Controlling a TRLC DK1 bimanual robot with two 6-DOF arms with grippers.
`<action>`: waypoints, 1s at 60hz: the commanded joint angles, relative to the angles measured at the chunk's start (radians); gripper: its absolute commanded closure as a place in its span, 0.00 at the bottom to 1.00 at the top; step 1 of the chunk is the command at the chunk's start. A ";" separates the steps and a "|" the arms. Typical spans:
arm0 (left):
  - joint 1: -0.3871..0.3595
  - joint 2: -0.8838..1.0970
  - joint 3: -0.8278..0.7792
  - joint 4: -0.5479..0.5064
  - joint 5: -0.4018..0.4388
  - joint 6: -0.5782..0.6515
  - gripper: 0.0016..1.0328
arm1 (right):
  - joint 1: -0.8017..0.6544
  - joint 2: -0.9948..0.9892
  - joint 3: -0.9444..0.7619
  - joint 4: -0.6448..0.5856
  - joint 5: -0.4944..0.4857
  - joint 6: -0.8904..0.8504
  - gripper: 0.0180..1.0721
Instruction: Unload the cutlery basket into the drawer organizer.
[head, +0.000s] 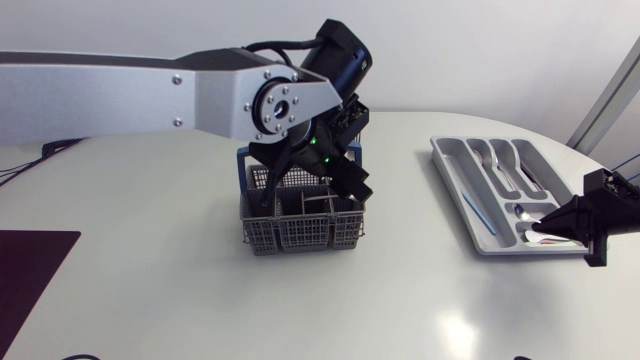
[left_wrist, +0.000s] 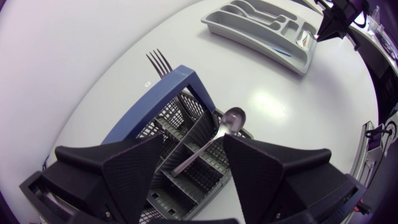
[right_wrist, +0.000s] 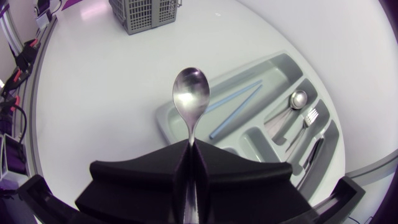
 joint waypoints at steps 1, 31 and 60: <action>0.001 -0.034 -0.038 0.024 -0.011 0.021 0.34 | -0.041 0.065 0.059 -0.023 0.009 -0.092 0.92; -0.011 -0.057 -0.111 0.088 -0.043 0.055 0.34 | -0.094 0.252 0.156 0.160 0.138 -0.223 0.92; -0.030 -0.077 -0.156 0.123 -0.044 0.110 0.34 | -0.070 0.295 0.129 0.315 0.213 -0.221 0.78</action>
